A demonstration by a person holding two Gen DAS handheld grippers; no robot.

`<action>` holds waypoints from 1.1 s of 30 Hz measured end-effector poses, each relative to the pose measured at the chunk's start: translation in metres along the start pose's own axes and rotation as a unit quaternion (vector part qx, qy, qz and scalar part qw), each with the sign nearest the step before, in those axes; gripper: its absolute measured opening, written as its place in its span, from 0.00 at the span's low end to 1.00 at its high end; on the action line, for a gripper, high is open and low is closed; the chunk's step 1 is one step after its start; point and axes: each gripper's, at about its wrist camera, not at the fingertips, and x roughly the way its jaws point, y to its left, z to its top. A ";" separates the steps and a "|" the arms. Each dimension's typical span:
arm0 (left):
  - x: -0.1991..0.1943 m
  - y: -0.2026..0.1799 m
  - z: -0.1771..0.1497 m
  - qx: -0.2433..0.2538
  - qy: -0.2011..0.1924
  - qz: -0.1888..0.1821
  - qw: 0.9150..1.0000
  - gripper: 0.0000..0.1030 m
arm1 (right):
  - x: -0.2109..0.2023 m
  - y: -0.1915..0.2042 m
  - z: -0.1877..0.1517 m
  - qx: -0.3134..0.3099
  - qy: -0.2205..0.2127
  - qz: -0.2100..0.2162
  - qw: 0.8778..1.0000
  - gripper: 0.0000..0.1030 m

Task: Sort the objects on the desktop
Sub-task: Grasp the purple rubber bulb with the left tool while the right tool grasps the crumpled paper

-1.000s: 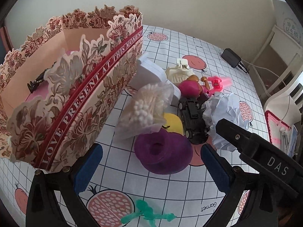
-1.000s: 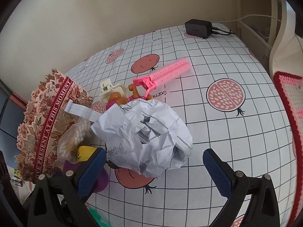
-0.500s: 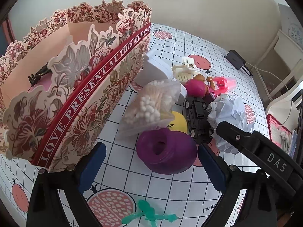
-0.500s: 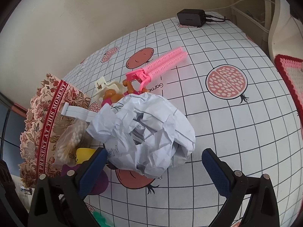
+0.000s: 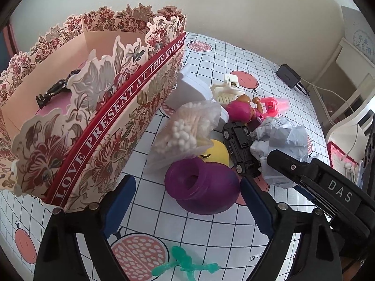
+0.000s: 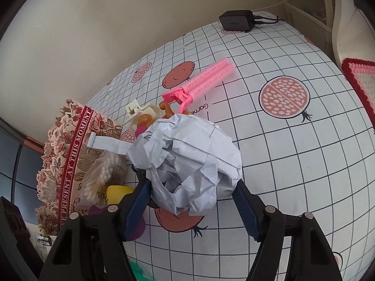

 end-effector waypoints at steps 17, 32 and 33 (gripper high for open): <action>0.003 -0.005 -0.003 0.012 0.006 -0.019 1.000 0.77 | -0.014 -0.002 0.006 0.010 -0.015 0.015 1.000 0.67; 0.001 -0.009 -0.003 0.021 0.002 -0.044 0.999 0.60 | -0.020 -0.005 0.008 0.012 -0.016 0.027 0.999 0.67; 0.001 -0.008 -0.003 0.018 0.003 -0.046 0.999 0.59 | -0.020 -0.005 0.009 0.012 -0.016 0.027 0.999 0.67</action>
